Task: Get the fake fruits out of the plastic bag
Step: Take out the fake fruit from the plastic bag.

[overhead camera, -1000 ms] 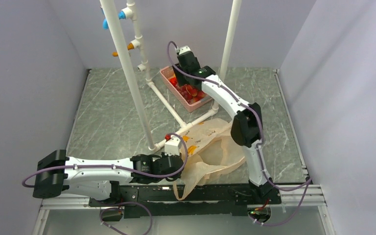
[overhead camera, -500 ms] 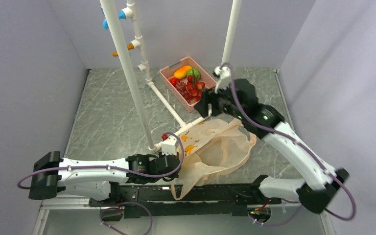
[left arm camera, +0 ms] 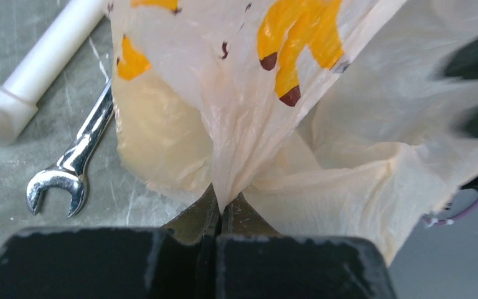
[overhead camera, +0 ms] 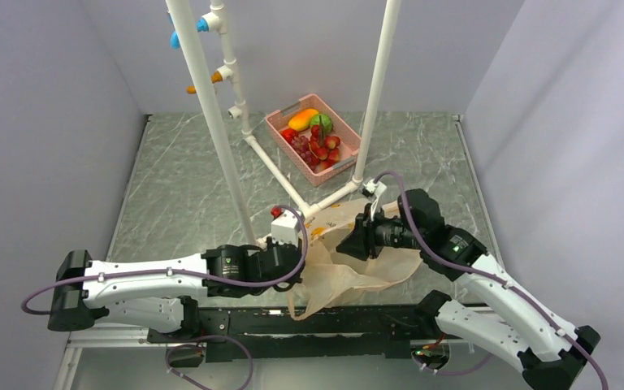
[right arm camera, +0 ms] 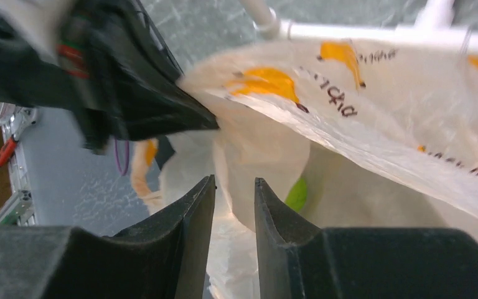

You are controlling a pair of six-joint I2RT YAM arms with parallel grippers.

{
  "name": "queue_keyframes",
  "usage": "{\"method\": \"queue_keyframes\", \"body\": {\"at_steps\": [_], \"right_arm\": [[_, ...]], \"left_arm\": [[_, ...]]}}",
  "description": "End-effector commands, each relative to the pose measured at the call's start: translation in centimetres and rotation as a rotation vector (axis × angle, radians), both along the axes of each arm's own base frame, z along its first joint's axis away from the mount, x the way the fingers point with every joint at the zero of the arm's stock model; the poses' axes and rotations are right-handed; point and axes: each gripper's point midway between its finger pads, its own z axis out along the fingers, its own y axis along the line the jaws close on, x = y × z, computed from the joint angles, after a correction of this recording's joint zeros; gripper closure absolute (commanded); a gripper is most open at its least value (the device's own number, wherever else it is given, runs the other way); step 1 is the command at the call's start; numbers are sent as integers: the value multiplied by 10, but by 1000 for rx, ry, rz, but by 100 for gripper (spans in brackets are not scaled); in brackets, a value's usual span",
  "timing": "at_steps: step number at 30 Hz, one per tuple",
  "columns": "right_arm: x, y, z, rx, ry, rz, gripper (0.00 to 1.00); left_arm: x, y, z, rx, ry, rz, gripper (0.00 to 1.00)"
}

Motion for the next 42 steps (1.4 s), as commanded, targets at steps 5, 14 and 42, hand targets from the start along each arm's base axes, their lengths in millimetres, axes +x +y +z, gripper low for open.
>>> {"method": "queue_keyframes", "body": {"at_steps": [5,14,42], "right_arm": [[9,-8,-44,8,50,-130,71],[38,-11,-80,-99,151,-294,65],[12,37,-154,-217,208,-29,11]], "left_arm": [[15,-8,61,-43,-121,-6,100],[20,-12,81,-99,-150,-13,100],[13,-36,86,-274,-90,-52,100]]}}
